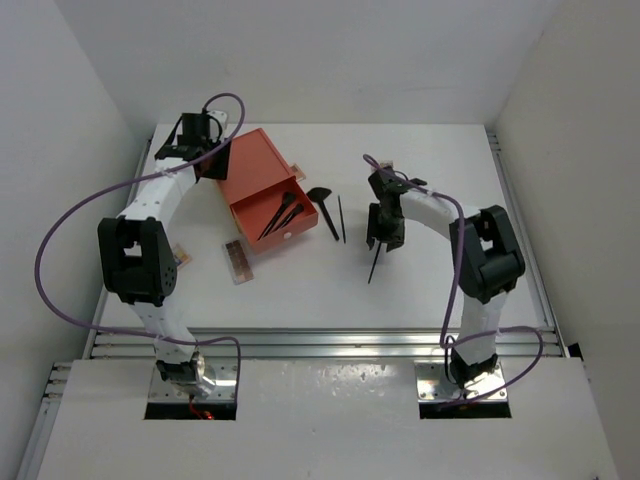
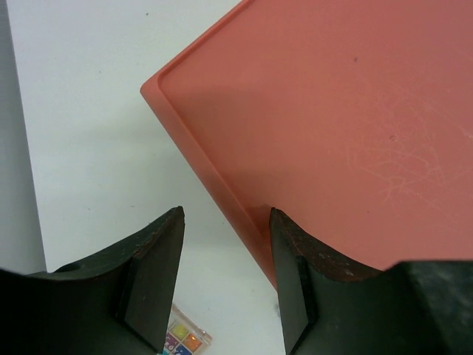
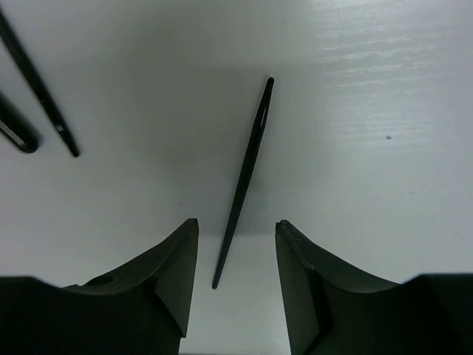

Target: Organize the makeup

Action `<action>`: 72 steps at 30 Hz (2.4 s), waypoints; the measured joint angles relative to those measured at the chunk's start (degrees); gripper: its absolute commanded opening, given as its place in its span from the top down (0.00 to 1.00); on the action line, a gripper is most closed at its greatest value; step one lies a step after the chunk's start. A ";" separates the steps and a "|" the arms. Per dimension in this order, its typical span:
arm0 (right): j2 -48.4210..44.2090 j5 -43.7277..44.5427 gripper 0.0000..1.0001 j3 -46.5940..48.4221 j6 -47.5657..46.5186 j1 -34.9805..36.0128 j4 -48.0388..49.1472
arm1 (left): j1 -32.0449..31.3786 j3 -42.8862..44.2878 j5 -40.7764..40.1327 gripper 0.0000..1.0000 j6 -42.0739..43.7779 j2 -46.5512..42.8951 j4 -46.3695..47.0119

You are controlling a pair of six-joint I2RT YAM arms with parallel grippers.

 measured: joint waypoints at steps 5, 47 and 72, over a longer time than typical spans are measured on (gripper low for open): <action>5.49 -0.31 0.61 0.68 1.03 -0.44 -0.81 | 0.07 -0.31 -0.57 0.45 0.22 0.00 0.92; 7.80 10.51 1.00 20.31 32.28 24.50 30.53 | 0.70 -0.70 0.28 0.45 0.24 -0.33 1.11; 7.72 3.91 0.36 27.67 9.03 23.32 23.65 | 0.76 -0.72 0.07 0.45 0.28 -0.35 1.11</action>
